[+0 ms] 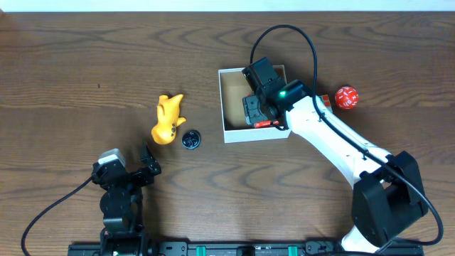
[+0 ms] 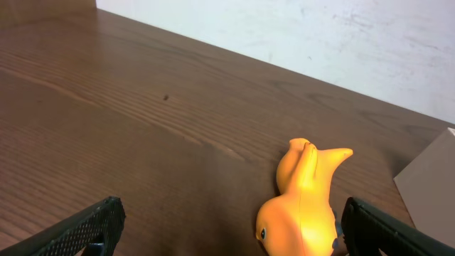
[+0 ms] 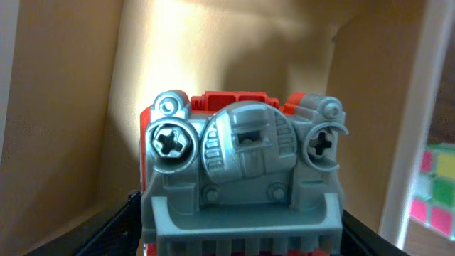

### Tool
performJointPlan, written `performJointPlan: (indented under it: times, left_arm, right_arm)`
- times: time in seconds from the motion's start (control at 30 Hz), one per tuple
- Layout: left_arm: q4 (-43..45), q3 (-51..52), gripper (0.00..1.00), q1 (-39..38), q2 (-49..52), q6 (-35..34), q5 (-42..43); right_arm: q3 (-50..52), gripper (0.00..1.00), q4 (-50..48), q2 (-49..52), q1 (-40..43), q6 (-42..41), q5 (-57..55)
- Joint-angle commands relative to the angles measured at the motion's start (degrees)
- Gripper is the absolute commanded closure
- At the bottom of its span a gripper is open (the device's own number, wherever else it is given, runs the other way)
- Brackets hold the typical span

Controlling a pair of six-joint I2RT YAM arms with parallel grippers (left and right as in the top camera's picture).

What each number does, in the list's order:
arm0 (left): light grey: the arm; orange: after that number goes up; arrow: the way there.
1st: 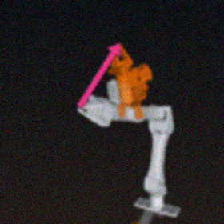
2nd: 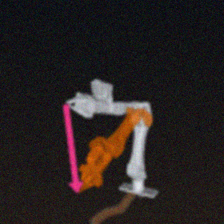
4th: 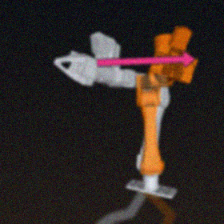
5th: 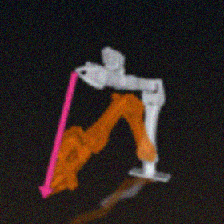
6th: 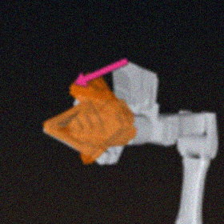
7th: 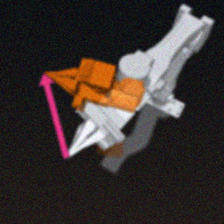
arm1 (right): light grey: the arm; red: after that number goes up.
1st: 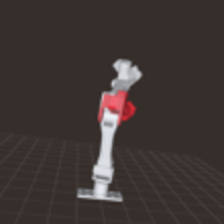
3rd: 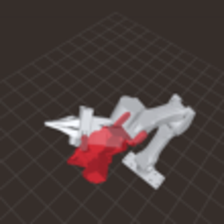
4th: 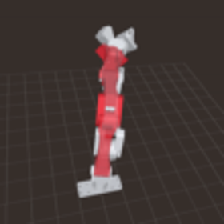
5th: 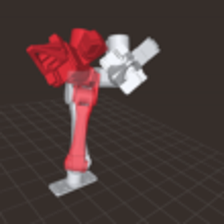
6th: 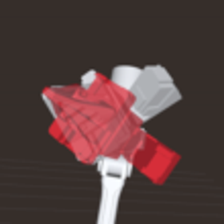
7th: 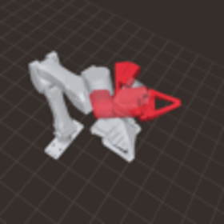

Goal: Pack container
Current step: 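Lower the toy robot into the box with the right gripper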

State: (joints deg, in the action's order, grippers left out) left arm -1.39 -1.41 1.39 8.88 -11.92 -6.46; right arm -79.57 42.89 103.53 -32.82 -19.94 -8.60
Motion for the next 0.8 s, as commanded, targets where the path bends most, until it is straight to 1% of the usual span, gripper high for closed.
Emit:
performJointPlan:
  times: [0.0,0.1,0.3,0.77]
  left_arm:
    - [-2.1,1.2,0.02,-0.1,-0.4,0.7,-1.7]
    - [-2.1,1.2,0.02,-0.1,-0.4,0.7,-1.7]
    - [-2.1,1.2,0.02,-0.1,-0.4,0.8,-1.7]
    - [-2.1,1.2,0.02,-0.1,-0.4,0.7,-1.7]
  right_arm:
    - [-1.2,0.76,-1.8,-0.7,-0.3,1.1,-5.2]
    - [-1.2,0.76,-3.1,-0.7,-0.3,2.8,-7.7]
    - [-1.2,0.76,-3.3,-0.7,0.0,2.8,-11.1]
    - [-1.2,0.77,-4.6,2.1,1.8,1.5,-10.9]
